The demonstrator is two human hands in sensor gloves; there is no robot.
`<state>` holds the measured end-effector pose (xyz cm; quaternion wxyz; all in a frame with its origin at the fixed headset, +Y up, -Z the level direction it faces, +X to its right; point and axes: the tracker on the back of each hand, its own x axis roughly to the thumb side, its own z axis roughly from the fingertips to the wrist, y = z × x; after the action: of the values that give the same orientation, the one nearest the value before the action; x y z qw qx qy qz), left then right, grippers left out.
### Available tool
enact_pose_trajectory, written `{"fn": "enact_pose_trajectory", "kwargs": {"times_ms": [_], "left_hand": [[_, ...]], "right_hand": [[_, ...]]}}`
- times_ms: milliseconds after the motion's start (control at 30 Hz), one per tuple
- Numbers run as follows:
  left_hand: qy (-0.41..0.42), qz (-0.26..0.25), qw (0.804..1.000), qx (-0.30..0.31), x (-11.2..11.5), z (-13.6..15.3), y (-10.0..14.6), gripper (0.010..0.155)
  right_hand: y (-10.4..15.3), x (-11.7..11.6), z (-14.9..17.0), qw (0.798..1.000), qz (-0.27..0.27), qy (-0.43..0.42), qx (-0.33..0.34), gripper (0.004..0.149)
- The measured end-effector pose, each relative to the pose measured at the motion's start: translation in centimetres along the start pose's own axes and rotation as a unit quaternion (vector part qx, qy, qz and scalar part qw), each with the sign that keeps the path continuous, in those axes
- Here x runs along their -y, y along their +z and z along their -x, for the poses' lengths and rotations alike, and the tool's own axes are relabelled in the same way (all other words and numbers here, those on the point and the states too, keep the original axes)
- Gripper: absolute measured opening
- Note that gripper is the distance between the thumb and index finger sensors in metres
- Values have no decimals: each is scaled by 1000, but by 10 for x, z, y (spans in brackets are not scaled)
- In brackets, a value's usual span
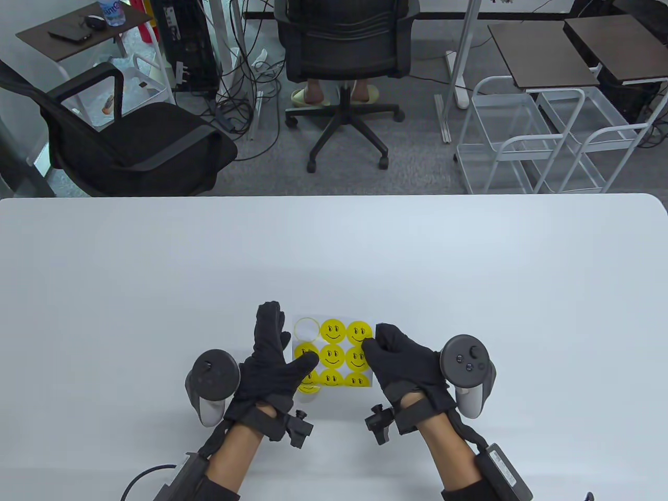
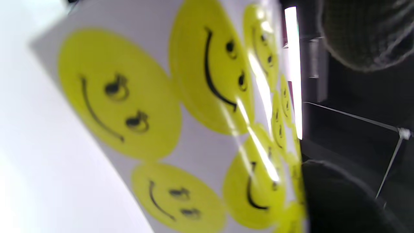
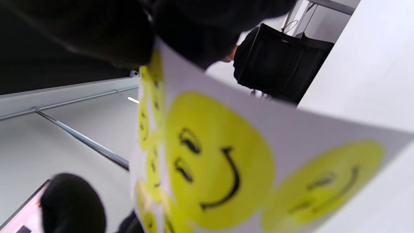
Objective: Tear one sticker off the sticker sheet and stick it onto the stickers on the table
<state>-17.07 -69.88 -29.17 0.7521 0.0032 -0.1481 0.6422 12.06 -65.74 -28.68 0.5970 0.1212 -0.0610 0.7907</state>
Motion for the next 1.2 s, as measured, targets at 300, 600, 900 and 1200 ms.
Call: {"fn": "enact_pose_trajectory", "kwargs": {"times_ms": [300, 600, 900, 1200], "left_hand": [[158, 141, 976, -55, 10, 22, -8, 103], [140, 145, 978, -50, 13, 19, -8, 59], [120, 110, 985, -60, 10, 21, -6, 46], [60, 67, 994, -60, 3, 19, -5, 45]], "right_hand": [[-3, -5, 1, 999, -34, 28, 13, 42], [-3, 0, 5, 999, -15, 45, 3, 42], [-2, -4, 8, 998, -17, 57, -2, 43], [8, 7, -13, 980, 80, 170, 71, 57]]}}
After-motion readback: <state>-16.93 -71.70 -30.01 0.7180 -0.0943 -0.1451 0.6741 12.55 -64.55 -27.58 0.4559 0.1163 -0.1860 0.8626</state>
